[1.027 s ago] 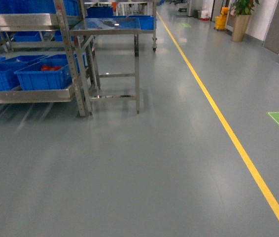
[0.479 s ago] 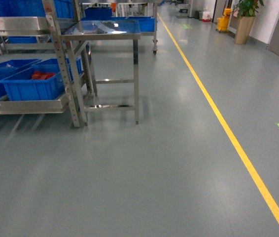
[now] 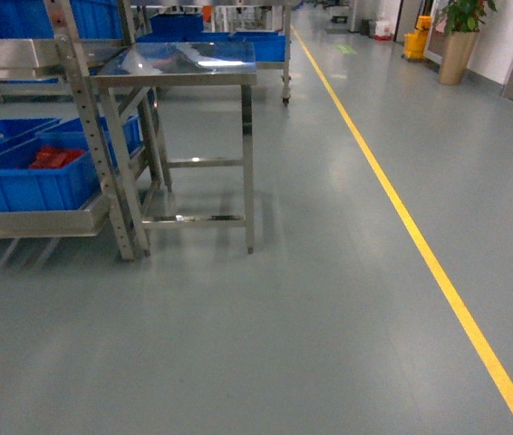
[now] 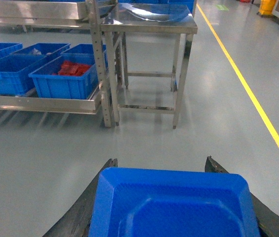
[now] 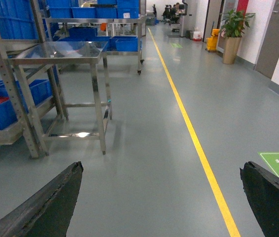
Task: Pick blue part to blue bin on bottom shelf
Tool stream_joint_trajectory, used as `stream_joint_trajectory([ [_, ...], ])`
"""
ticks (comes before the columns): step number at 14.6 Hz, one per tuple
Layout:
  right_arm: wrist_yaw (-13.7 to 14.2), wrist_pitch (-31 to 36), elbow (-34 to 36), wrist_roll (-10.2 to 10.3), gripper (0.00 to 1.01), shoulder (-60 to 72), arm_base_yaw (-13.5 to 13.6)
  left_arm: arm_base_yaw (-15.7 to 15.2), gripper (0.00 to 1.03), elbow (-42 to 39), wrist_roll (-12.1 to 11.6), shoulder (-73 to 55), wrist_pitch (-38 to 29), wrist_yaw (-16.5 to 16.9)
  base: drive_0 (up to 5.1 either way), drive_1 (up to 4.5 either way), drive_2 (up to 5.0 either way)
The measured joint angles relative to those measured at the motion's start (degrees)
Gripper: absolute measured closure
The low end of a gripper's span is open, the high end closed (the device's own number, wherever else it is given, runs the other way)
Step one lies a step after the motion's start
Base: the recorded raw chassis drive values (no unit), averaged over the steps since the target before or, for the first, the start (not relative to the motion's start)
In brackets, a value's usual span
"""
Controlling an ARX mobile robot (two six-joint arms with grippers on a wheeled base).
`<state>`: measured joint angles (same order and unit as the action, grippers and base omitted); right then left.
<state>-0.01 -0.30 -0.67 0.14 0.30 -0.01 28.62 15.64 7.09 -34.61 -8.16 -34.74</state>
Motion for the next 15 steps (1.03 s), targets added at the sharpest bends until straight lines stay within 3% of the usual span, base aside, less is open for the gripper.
stream_joint_trajectory([
  [15, 0.0, 0.02, 0.0, 0.0, 0.03, 0.0, 0.0, 0.0, 0.6, 0.0, 0.0, 0.0, -0.04, 0.0, 0.0, 4.36, -4.3],
])
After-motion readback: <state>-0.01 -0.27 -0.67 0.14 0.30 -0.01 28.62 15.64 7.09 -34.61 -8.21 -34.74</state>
